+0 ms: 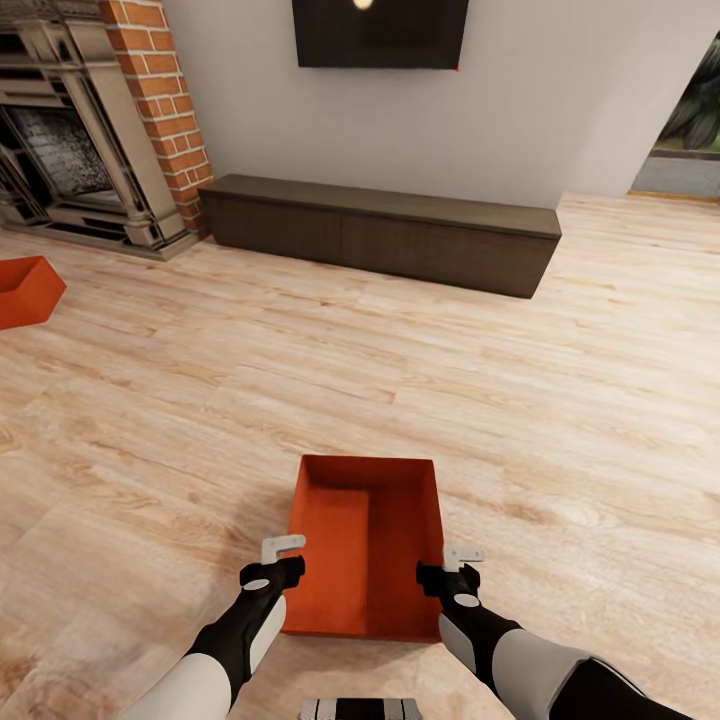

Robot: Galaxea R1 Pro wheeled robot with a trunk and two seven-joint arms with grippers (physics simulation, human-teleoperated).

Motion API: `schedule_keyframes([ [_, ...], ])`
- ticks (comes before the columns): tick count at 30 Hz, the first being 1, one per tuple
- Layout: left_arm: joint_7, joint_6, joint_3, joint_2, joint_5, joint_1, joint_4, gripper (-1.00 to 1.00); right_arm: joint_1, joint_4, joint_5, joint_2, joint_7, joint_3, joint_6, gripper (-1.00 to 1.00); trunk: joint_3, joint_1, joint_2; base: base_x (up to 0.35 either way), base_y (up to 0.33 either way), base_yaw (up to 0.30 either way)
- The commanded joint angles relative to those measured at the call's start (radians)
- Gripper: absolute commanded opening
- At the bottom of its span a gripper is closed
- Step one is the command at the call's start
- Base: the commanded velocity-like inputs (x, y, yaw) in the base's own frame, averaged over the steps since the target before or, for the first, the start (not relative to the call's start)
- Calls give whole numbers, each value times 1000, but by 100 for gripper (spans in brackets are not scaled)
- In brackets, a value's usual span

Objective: Move the two storage containers from the living room to the garage. In the garage, place one container on the floor and stack the other container on top of it (either order is fine).

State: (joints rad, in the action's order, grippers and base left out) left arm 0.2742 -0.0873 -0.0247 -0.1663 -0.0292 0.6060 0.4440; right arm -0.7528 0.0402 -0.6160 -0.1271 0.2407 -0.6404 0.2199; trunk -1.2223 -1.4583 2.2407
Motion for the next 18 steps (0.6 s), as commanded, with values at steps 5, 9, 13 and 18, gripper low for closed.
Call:
schedule_keyframes([
  [5, 2, -4, -3, -1, -4, 0, 3, 100, 0, 0, -10, 0, 3, -7, 3, 100, -1, 0, 0, 0, 0, 0],
  [9, 2, -2, -4, -1, -4, 0, 6, 100, 0, -1, -17, 1, 4, -6, 3, 100, -1, 0, 0, 0, 0, -14],
  [13, 2, -3, -1, -1, -4, 0, 36, 100, 0, -1, -20, 1, 5, -6, 2, 100, -1, 0, 0, 0, 0, -130],
  [18, 2, -9, 0, -1, -5, 0, 86, 100, 0, -2, -14, 0, 8, -7, 2, 100, -1, 0, 0, 0, 0, -242],
])
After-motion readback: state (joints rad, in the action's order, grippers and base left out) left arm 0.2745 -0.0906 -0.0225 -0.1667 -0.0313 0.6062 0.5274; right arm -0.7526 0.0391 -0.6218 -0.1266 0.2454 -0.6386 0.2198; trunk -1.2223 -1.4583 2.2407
